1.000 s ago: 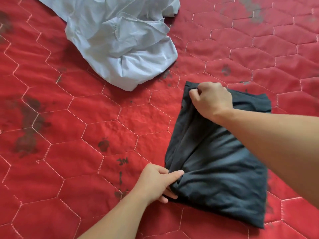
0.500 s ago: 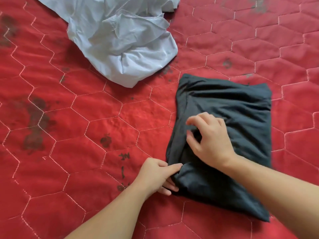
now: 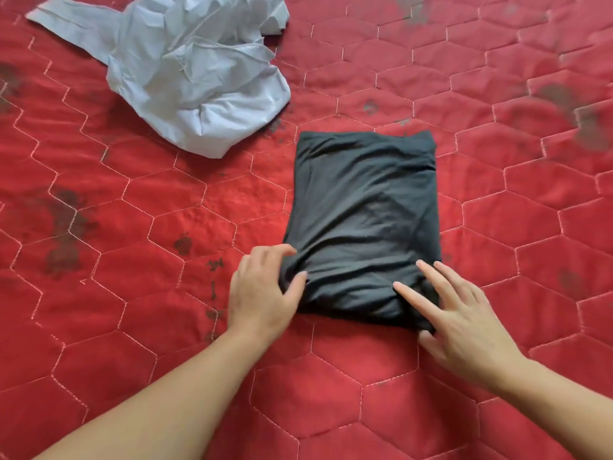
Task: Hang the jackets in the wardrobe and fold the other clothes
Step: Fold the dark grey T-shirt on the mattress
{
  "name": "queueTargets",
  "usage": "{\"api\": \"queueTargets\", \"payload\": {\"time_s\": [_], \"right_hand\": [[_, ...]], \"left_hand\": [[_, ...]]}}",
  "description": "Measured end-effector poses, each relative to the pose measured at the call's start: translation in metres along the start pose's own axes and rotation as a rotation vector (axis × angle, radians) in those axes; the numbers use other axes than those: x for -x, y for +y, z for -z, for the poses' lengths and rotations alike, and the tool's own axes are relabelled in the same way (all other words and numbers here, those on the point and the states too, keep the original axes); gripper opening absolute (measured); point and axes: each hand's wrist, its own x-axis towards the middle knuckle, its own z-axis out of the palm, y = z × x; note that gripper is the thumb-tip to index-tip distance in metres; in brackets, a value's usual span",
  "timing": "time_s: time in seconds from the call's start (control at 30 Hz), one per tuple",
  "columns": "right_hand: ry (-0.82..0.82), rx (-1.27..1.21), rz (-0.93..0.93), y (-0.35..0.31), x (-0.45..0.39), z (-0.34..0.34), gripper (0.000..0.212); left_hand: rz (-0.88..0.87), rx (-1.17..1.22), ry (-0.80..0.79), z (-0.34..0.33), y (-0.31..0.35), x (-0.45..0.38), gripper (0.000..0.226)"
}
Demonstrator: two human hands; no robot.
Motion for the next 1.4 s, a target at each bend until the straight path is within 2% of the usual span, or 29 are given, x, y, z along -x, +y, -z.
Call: {"api": "queueTargets", "payload": {"time_s": [0.07, 0.1, 0.17, 0.2, 0.3, 0.4, 0.47, 0.5, 0.6, 0.67, 0.77, 0.9, 0.97, 1.03, 1.07, 1.1, 1.17, 1.23, 1.3, 1.33, 1.37, 1.4], "right_hand": [[0.054, -0.011, 0.036, -0.005, -0.002, -0.005, 0.082], [0.065, -0.011, 0.051, -0.005, -0.003, -0.008, 0.082], [0.047, -0.030, 0.039, -0.006, -0.009, -0.011, 0.083], [0.047, -0.056, 0.015, -0.006, -0.011, -0.011, 0.082], [0.130, -0.161, -0.037, -0.005, -0.019, -0.006, 0.062], [0.117, -0.194, -0.029, -0.003, -0.018, 0.005, 0.034], [0.028, -0.173, -0.047, -0.001, -0.011, 0.015, 0.017], [-0.013, -0.160, -0.056, -0.002, -0.007, 0.021, 0.016], [-0.112, -0.077, -0.019, -0.006, 0.001, 0.040, 0.021], [-0.249, -0.115, -0.043, -0.012, 0.002, 0.053, 0.027], [-0.484, -0.446, -0.167, -0.017, -0.003, 0.076, 0.022], [-0.822, -0.904, -0.406, -0.014, -0.001, 0.093, 0.017], [-0.893, -1.145, -0.535, -0.015, 0.001, 0.096, 0.015], [-0.754, -1.396, -0.673, -0.011, -0.001, 0.092, 0.004], [-0.627, -1.498, -0.741, -0.007, -0.002, 0.087, 0.008], [-0.542, -1.570, -0.780, -0.002, -0.004, 0.081, 0.021], [-0.514, -1.556, -0.770, 0.000, -0.004, 0.070, 0.034], [-0.470, -1.455, -0.717, -0.002, -0.002, 0.059, 0.026], [-0.268, -1.400, -0.753, -0.004, -0.003, 0.049, 0.019], [-0.141, -1.337, -0.785, -0.006, -0.005, 0.045, 0.014], [-0.039, -1.189, -0.810, -0.008, -0.007, 0.041, 0.011], [0.015, -0.999, -0.842, -0.011, -0.010, 0.037, 0.016]], "left_hand": [[-0.302, -0.091, -0.117, -0.008, 0.015, 0.002, 0.041], [-0.356, -0.181, -0.247, -0.013, 0.020, 0.006, 0.051], [-0.329, -0.359, -0.469, -0.021, 0.020, 0.015, 0.076], [-0.295, -0.392, -0.512, -0.024, 0.016, 0.019, 0.085], [-0.260, -0.350, -0.432, -0.028, 0.014, 0.023, 0.089], [-0.175, -0.273, -0.350, -0.022, 0.021, 0.017, 0.074], [-0.109, -0.258, -0.368, -0.011, 0.029, 0.015, 0.060], [-0.109, -0.267, -0.396, -0.005, 0.032, 0.016, 0.054], [-0.103, -0.273, -0.580, 0.013, 0.034, 0.023, 0.041], [-0.063, -0.199, -0.689, 0.025, 0.034, 0.027, 0.034], [-0.045, -0.049, -0.707, 0.043, 0.041, 0.026, 0.024], [0.245, 0.238, -0.967, 0.072, 0.054, 0.014, 0.021], [0.372, 0.359, -0.982, 0.079, 0.054, 0.012, 0.025], [0.626, 0.584, -0.899, 0.074, 0.050, 0.009, 0.036], [0.747, 0.726, -0.860, 0.069, 0.045, 0.008, 0.045], [0.828, 0.865, -0.824, 0.064, 0.038, 0.008, 0.051], [0.849, 0.962, -0.776, 0.055, 0.027, 0.013, 0.048], [0.822, 0.929, -0.691, 0.044, 0.017, 0.019, 0.037], [0.821, 0.829, -0.519, 0.031, 0.011, 0.022, 0.020], [0.805, 0.717, -0.423, 0.026, 0.010, 0.023, 0.013], [0.772, 0.542, -0.341, 0.020, 0.010, 0.024, 0.009], [0.738, 0.371, -0.276, 0.014, 0.013, 0.027, 0.010]]}}
